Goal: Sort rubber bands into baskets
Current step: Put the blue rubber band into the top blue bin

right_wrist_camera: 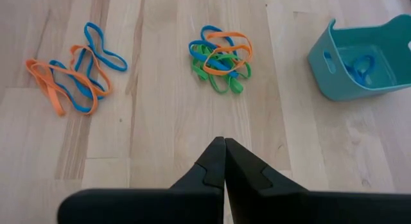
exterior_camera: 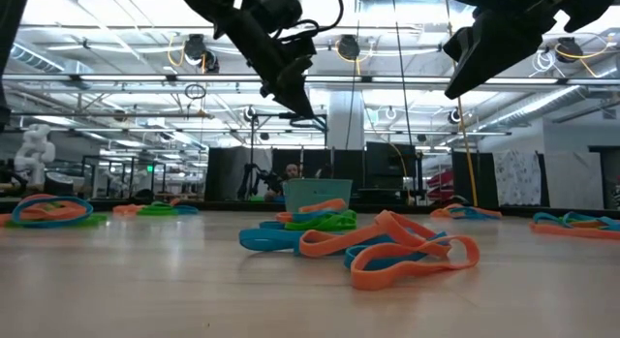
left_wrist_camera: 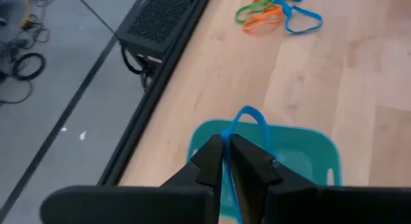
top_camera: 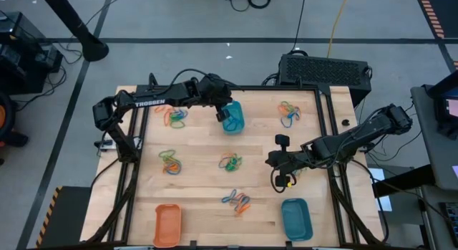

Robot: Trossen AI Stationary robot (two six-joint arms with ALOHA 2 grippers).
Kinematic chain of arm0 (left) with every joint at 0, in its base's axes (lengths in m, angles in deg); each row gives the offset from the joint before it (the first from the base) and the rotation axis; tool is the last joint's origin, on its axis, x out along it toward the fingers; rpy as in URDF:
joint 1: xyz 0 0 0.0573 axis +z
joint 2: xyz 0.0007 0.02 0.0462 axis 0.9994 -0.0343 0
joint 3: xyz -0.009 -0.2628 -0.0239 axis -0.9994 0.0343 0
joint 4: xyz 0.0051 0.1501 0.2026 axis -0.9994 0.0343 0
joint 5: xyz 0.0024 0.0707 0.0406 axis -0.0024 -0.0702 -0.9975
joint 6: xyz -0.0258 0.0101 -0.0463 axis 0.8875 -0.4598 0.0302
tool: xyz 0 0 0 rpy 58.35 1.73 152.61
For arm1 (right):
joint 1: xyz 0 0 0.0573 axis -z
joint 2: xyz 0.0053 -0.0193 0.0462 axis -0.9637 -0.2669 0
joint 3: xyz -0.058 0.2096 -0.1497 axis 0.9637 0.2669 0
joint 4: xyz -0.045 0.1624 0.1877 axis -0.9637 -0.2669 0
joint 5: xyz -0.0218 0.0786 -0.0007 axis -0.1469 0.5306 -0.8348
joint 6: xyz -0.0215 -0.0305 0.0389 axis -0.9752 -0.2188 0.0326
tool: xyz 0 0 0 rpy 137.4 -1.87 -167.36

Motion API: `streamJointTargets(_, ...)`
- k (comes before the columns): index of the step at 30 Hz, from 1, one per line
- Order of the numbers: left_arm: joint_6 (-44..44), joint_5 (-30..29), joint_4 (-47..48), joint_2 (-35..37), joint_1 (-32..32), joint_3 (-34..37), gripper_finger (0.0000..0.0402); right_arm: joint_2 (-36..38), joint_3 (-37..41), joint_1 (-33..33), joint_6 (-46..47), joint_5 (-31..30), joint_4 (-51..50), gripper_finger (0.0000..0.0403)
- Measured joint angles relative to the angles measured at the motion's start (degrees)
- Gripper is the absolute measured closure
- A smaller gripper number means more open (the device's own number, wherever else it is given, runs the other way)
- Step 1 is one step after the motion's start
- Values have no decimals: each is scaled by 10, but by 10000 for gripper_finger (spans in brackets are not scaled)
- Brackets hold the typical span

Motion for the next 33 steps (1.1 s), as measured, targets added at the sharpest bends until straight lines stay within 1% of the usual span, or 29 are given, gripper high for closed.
streamJointTargets(3,0,12,0,0,0,0,360,0,0,0,0,0,0,403)
streamJointTargets(5,0,12,0,0,0,0,350,0,0,0,0,0,0,403)
streamJointTargets(10,0,12,0,0,0,0,302,0,0,0,0,0,0,403)
streamJointTargets(13,0,12,-1,0,0,0,282,0,0,0,0,0,0,403)
streamJointTargets(18,0,16,4,0,-4,0,276,0,0,0,1,0,-1,403)
streamJointTargets(22,3,59,11,5,-28,0,276,0,0,0,8,2,-3,403)
streamJointTargets(27,1,156,19,5,-85,0,276,0,0,-3,26,5,-4,403)
streamJointTargets(29,-5,185,14,5,-115,0,276,0,0,-8,38,17,-13,403)
streamJointTargets(33,-19,193,-22,5,-169,0,276,6,0,-23,81,63,-48,403)
